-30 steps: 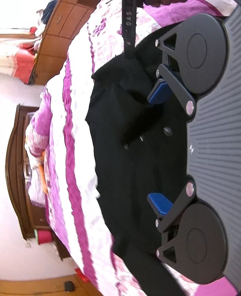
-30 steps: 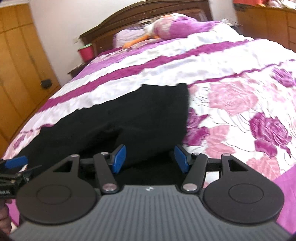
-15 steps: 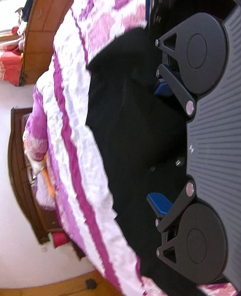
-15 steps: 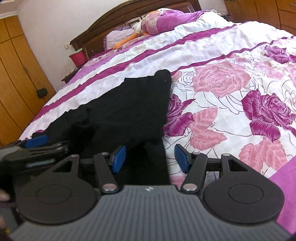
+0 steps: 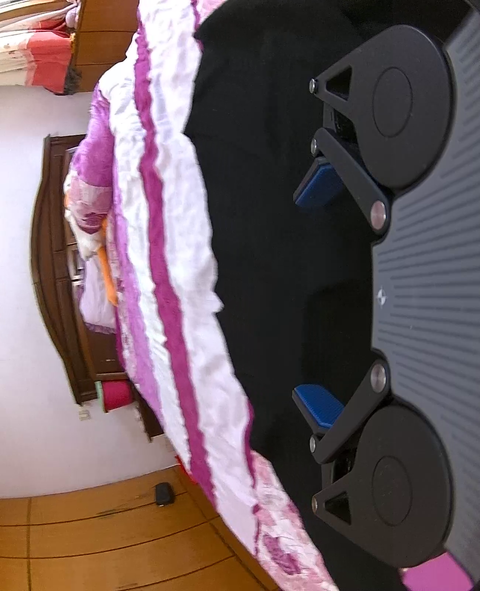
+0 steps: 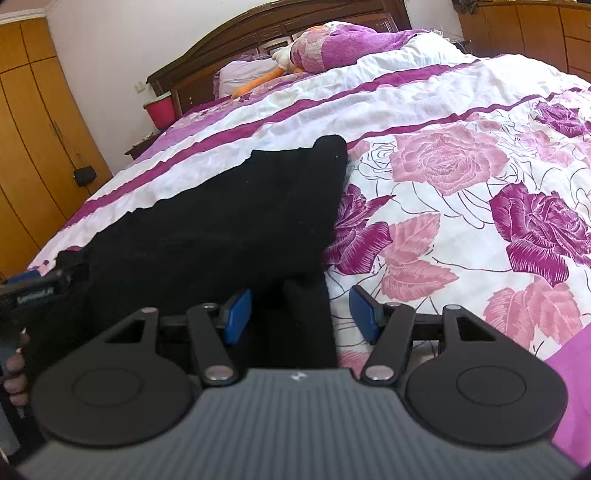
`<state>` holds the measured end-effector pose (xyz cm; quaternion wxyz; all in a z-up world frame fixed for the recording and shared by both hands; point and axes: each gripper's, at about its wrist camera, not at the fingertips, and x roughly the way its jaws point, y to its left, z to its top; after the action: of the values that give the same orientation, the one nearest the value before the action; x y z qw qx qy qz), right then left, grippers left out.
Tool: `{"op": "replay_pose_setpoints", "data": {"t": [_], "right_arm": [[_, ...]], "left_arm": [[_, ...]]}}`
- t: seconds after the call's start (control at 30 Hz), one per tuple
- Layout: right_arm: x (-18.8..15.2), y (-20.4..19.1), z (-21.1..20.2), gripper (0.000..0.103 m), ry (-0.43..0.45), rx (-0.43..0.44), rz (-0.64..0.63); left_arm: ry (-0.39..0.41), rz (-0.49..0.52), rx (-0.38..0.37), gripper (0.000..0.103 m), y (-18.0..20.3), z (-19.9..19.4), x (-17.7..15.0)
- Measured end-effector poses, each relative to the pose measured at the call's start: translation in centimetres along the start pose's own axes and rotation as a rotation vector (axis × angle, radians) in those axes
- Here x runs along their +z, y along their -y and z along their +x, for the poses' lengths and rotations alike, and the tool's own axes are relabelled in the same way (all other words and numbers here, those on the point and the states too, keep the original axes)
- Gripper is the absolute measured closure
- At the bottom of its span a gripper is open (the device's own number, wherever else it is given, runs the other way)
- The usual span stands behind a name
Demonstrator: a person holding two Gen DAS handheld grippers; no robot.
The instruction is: Fold small clothes
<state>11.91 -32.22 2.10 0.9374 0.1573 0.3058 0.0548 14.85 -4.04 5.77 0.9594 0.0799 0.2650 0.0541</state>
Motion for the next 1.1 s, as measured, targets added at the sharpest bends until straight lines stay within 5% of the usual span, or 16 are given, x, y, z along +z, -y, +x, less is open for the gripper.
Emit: {"op": "replay_pose_setpoints", "data": {"t": [0.4, 0.6, 0.7, 0.73, 0.8, 0.93, 1.1], "right_arm": [[1.0, 0.9, -1.1, 0.042, 0.009, 0.014, 0.045], [0.5, 0.8, -0.7, 0.042, -0.005, 0.009, 0.010], [0.2, 0.3, -0.3, 0.041, -0.005, -0.003, -0.033], [0.2, 0.1, -0.2, 0.041, -0.004, -0.008, -0.050], [0.1, -0.4, 0.0, 0.041, -0.004, -0.020, -0.085], [-0.1, -0.9, 0.3, 0.041, 0.000, -0.046, -0.131], [-0.2, -0.7, 0.4, 0.043, 0.007, -0.058, -0.128]], "left_arm": [[-0.103, -0.153, -0.170, 0.006, -2.2, 2.8, -0.5], [-0.118, -0.229, -0.247, 0.037, -2.7, 3.6, -1.0], [-0.116, -0.221, -0.319, 0.068, -2.3, 3.6, -0.8], [-0.118, -0.218, -0.346, 0.089, -2.3, 3.6, -0.6], [-0.111, -0.240, -0.379, 0.093, -2.5, 3.5, 0.3], [-0.001, -0.286, -0.357, 0.094, -4.3, 2.2, 2.6], [0.097, -0.347, -0.164, 0.094, -7.6, 1.7, 3.1]]}}
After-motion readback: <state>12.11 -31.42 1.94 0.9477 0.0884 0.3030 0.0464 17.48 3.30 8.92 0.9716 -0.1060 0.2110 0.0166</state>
